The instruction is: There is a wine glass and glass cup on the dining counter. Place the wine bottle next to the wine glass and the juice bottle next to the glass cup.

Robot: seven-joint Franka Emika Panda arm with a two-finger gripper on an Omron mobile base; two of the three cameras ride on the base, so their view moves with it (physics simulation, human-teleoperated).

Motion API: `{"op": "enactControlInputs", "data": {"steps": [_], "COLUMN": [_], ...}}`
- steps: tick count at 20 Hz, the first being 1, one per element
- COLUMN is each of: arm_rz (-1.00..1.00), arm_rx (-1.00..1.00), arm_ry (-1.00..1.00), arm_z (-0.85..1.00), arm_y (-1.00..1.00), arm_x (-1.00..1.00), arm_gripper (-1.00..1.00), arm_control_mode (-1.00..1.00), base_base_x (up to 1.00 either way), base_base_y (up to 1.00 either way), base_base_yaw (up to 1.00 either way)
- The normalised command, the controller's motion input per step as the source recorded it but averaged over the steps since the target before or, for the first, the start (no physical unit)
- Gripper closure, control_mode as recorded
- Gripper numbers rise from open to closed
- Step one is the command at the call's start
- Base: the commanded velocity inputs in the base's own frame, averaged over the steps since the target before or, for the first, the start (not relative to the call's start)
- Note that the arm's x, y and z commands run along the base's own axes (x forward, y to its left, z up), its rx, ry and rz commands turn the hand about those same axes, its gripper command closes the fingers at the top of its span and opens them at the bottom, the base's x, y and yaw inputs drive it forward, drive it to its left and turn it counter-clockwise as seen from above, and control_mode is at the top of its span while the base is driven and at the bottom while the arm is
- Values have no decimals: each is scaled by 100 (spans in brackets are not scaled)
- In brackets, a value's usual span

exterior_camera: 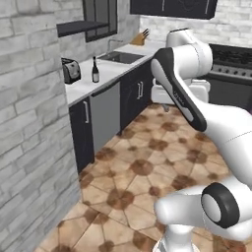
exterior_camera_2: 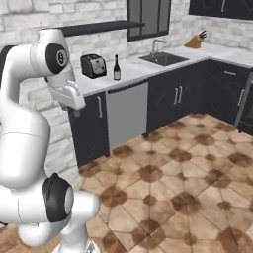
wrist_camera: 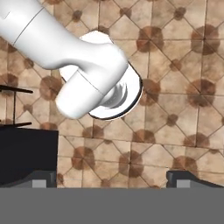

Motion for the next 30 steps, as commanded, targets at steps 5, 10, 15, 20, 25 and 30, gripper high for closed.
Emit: {"op": "enactControlInputs", "data": {"steps": [5, 10, 15, 20, 25, 30], "arm_rz": [0, 0, 0, 0, 0, 0], "arm_rx": [0, 0, 0, 0, 0, 0], "arm_ry": [0, 0, 0, 0, 0, 0], "arm_z": [0, 0, 0, 0, 0, 0], "arm_y": [0, 0, 0, 0, 0, 0], "arm_x": [0, 0, 0, 0, 0, 0], "arm_gripper": [-100, -100, -100, -100, -100, -100], "arm_control_mode": [100, 100, 100, 100, 100, 100], "base_base_x": [100, 100, 88, 88, 95, 87], "base_base_y": [3, -28, -48, -48, -48, -50], "base_base_yaw": [-18, 25, 47, 49, 49, 48]}}
